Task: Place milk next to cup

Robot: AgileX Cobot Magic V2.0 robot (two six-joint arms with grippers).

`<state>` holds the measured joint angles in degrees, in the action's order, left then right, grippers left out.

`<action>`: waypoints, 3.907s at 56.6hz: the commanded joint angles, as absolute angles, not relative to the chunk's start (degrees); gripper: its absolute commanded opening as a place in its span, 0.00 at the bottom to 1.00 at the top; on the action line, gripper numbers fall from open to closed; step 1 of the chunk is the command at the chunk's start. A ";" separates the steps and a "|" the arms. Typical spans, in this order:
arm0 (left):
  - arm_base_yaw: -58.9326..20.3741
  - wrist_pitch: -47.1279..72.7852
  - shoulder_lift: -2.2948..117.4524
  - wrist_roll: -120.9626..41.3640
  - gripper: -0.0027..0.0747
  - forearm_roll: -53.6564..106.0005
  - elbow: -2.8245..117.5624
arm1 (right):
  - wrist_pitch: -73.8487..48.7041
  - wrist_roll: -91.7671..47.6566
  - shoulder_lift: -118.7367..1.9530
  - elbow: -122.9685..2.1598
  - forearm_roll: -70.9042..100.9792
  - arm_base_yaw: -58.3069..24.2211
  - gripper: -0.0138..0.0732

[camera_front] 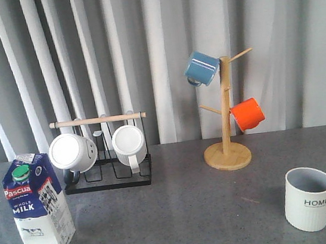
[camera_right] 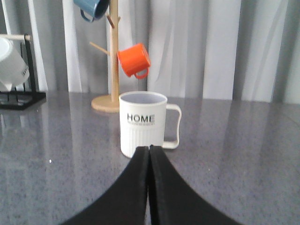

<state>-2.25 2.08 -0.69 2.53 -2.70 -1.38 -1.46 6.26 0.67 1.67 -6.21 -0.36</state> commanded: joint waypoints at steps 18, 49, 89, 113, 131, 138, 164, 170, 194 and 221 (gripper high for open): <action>-2.43 -10.22 1.25 8.73 0.03 -1.52 13.47 | 21.71 6.29 -2.42 -10.96 -6.26 -0.42 0.16; -2.49 -7.00 41.12 14.26 0.03 -0.61 40.67 | 12.06 5.18 -40.09 -26.73 -4.79 -0.42 0.16; -2.49 -5.06 59.33 6.87 0.85 -0.98 41.08 | 13.97 -4.58 -50.46 -26.94 1.52 -0.36 0.84; -2.49 -4.97 59.33 6.82 0.77 -0.98 41.08 | 16.88 -5.29 -51.09 -26.25 2.86 -0.36 0.83; -2.42 -4.78 59.33 6.82 0.70 -0.98 41.08 | 33.78 -7.98 -62.81 -22.23 4.73 7.88 0.83; -2.42 -4.78 59.33 6.82 0.70 -0.98 41.08 | 43.98 -7.66 -69.22 -19.61 3.86 9.00 0.83; -2.42 -4.78 59.33 6.82 0.70 -0.98 41.08 | 57.36 -5.42 -90.97 -23.68 -5.12 13.09 0.83; -2.42 -4.78 59.33 6.82 0.70 -0.98 41.08 | 56.86 -3.94 -92.16 -25.94 -8.16 13.75 0.83; -2.42 -4.74 59.33 6.82 0.70 -0.98 41.08 | 56.04 0.00 -96.89 -31.21 -10.93 15.79 0.83; -2.42 -4.74 59.33 6.82 0.70 -0.98 41.08 | 55.47 5.58 -101.58 -36.05 -14.09 15.79 0.83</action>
<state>-2.25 -0.42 59.95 6.77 -1.23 39.14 51.43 3.72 -102.58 -33.82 -13.56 15.42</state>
